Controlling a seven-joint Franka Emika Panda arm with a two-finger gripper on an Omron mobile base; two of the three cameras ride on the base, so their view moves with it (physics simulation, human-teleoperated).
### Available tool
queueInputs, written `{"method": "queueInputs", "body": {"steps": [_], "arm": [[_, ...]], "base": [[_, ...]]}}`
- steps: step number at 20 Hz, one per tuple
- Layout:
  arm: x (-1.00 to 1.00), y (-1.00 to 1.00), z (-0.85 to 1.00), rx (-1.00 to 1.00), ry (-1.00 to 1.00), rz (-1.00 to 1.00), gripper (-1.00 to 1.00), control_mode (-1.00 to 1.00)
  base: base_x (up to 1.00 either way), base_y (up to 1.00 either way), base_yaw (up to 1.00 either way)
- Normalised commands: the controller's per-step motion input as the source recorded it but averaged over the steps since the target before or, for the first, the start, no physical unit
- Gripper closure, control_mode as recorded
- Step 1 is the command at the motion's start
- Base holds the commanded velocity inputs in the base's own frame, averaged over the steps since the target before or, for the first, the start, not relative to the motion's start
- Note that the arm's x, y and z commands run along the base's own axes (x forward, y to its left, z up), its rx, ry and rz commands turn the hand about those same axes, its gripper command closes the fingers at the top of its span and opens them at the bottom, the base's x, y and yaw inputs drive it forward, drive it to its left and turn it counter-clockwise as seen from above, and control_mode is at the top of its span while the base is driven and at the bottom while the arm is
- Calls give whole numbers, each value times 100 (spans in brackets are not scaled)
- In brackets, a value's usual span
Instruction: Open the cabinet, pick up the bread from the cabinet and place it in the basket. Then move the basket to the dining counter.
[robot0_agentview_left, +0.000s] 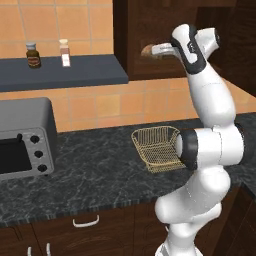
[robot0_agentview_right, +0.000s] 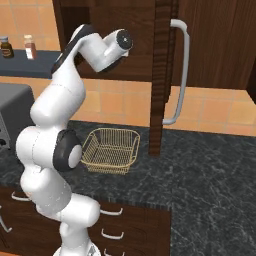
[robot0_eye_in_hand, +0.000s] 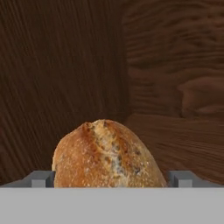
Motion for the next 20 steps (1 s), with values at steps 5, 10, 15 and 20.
{"method": "queueInputs", "body": {"steps": [5,10,15,20], "arm": [[-100,0,20,-4,0,-15,100,-100],[-100,-6,-13,-8,9,-20,100,-100],[-100,-8,-76,-6,23,-28,100,-100],[-49,-5,-100,0,50,-30,100,-100]], "base": [[0,0,0],[0,0,0],[0,0,0],[0,0,0]]}}
